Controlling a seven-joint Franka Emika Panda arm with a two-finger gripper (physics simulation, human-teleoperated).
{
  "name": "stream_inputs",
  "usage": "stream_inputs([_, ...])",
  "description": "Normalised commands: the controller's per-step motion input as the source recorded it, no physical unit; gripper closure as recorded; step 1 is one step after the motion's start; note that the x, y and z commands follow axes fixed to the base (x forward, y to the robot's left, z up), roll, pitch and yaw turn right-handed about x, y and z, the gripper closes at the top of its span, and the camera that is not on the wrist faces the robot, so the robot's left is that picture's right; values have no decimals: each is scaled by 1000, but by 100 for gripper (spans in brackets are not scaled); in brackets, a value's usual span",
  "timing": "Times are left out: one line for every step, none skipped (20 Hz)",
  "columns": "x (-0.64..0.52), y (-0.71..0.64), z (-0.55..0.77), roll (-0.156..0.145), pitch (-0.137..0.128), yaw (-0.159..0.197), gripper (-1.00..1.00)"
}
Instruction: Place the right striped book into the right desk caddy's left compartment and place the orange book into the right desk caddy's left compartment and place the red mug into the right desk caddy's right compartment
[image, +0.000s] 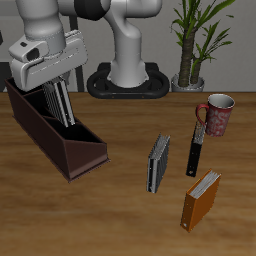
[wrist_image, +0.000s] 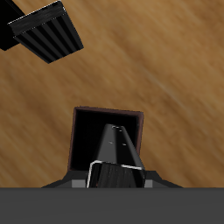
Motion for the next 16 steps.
stream_inputs([34, -55, 3, 0, 0, 0, 100])
stream_inputs([86, 10, -337, -14, 62, -29, 100])
stream_inputs([74, -61, -286, -1, 43, -17, 100])
stream_inputs([75, -70, -287, -28, 48, -8, 100])
stream_inputs([52, -38, -209, -24, 16, -15, 100])
stream_inputs([44, 5, -187, 45, 62, -49, 100])
stream_inputs([2, -12, -164, -44, 2, 14, 100])
stream_inputs([-49, 11, -112, 1, 2, -13, 100])
stream_inputs([0, 0, 0, 0, 0, 0, 100])
stream_inputs([-57, 94, -258, 58, 51, -6, 100])
stream_inputs([24, 0, -124, -44, -5, -16, 100])
stream_inputs([10, 53, -237, 35, 80, 5, 100])
stream_inputs([136, -112, 6, -40, -28, -11, 100])
stream_inputs([11, -3, -110, -11, 21, -22, 100])
stream_inputs([0, 0, 0, 0, 0, 0, 100])
stream_inputs([87, -66, -197, -67, 23, -68, 100])
